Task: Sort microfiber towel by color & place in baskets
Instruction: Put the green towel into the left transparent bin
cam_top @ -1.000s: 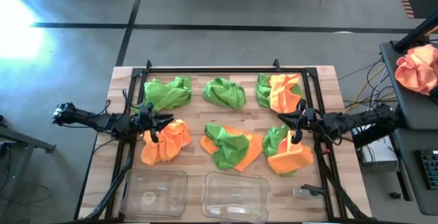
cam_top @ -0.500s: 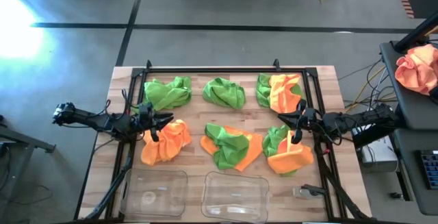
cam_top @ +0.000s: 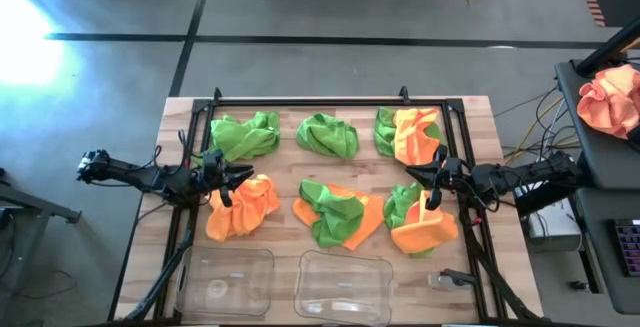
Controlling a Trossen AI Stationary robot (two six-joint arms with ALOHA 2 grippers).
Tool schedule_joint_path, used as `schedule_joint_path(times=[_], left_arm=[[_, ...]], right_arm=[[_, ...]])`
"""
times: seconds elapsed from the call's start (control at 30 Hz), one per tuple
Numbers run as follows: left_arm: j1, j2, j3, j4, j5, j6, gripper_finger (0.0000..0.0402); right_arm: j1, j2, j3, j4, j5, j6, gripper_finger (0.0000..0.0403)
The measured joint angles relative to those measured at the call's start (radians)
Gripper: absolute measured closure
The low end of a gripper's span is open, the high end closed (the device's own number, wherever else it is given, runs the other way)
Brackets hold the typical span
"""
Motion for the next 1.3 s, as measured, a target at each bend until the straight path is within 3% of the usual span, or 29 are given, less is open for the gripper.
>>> schedule_joint_path(times=[1.3], left_arm=[[0.000,0.001,0.000,0.011,-0.035,-0.103,0.0324]], right_arm=[[0.000,0.000,0.000,0.001,0.000,-0.050,0.0381]])
